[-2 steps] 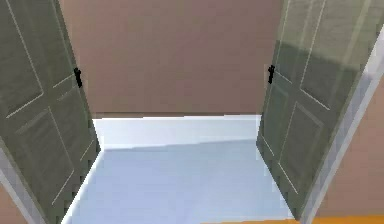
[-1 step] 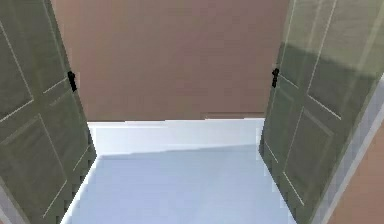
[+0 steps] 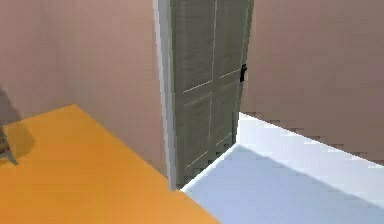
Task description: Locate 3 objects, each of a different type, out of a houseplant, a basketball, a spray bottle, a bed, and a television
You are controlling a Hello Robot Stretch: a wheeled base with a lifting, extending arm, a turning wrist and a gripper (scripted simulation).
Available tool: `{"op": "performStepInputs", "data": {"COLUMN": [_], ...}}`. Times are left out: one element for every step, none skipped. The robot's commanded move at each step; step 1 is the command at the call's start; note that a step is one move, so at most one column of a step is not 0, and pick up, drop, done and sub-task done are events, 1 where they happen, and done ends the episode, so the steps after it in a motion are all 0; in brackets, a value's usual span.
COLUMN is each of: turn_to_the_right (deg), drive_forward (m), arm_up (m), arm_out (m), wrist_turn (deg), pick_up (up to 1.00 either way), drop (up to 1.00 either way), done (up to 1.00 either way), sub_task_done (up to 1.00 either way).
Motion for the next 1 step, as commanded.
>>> {"op": "performStepInputs", "data": {"turn_to_the_right": [-12.0], "drive_forward": [0.00], "arm_up": [0.00], "arm_out": [0.00], "wrist_turn": [0.0], "pick_up": [0.00], "drop": [0.00], "done": [0.00], "sub_task_done": [0.00]}}
